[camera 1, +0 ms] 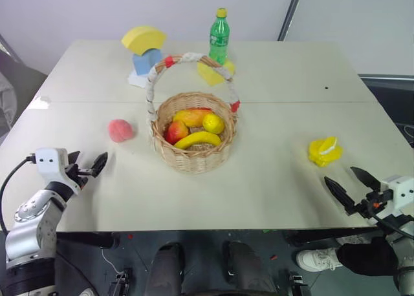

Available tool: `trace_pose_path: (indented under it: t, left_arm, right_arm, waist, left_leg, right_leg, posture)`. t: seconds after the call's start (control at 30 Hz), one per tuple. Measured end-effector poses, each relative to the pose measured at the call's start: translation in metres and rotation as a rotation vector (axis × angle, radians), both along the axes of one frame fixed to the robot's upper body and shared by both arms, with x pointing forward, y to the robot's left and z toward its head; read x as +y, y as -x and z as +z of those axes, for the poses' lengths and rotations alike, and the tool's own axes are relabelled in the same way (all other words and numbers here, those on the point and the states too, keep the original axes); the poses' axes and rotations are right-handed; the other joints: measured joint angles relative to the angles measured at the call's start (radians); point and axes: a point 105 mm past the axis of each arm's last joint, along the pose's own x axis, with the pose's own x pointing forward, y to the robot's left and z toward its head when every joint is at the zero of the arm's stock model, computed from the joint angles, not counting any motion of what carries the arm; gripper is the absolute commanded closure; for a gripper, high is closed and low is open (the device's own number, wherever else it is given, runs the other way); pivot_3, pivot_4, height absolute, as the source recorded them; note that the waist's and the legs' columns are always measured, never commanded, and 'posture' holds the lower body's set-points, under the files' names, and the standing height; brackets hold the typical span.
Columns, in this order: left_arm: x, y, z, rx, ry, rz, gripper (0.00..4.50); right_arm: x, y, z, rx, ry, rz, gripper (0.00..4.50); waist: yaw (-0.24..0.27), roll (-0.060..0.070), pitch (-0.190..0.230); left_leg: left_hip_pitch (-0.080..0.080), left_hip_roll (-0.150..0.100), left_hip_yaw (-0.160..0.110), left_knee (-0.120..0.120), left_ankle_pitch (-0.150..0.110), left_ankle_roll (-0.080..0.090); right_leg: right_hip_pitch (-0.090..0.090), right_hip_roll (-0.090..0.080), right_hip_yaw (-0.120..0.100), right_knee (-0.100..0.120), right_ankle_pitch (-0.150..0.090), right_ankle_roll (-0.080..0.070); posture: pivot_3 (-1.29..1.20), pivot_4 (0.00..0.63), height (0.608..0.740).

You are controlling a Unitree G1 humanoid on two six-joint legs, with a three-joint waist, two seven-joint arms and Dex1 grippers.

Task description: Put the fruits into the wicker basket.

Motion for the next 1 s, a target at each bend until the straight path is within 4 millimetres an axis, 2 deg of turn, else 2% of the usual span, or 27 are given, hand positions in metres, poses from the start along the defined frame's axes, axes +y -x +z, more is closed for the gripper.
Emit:
trace_pose_path:
  t: [0.4, 0.6, 0.83, 1.0]
  left_arm:
    - [-0.001, 0.000, 0.000, 0.005, 0.006, -0.005, 0.00]
    - [-0.003, -0.001, 0.002, -0.005, 0.018, -0.018, 0.00]
    - [-0.011, -0.019, 0.030, -0.076, -0.049, -0.077, 0.00]
    - [-0.021, -0.030, 0.049, -0.092, -0.099, -0.156, 0.00]
  right_arm:
    - [0.001, -0.001, 0.000, -0.003, 0.000, 0.000, 0.05]
    - [0.011, -0.002, 0.010, -0.015, 0.019, 0.048, 0.05]
    - [0.041, -0.006, 0.050, -0.044, 0.032, 0.208, 0.05]
    - [0.085, -0.001, 0.076, -0.022, 0.046, 0.420, 0.05]
  waist:
    - [0.000, 0.000, 0.000]
    - [0.000, 0.000, 0.000]
    - [0.002, 0.000, 0.000]
    - [0.001, 0.000, 0.000]
  left_leg:
    - [0.000, 0.000, 0.000, 0.000, 0.000, 0.000]
    - [0.000, 0.000, 0.000, 0.000, 0.000, 0.000]
    - [0.000, -0.001, 0.001, 0.000, 0.000, 0.000]
    - [-0.001, -0.001, 0.001, 0.000, 0.000, 0.000]
  right_leg:
    - [0.000, 0.000, 0.000, 0.000, 0.000, 0.000]
    - [0.000, 0.000, 0.000, 0.000, 0.000, 0.000]
    - [0.000, 0.000, 0.000, 0.000, 0.000, 0.000]
    - [0.000, 0.001, -0.001, 0.000, 0.000, 0.000]
  posture:
    - [0.00, 0.150, 0.740]
    - [0.00, 0.150, 0.740]
    - [0.00, 0.150, 0.740]
    - [0.00, 0.150, 0.740]
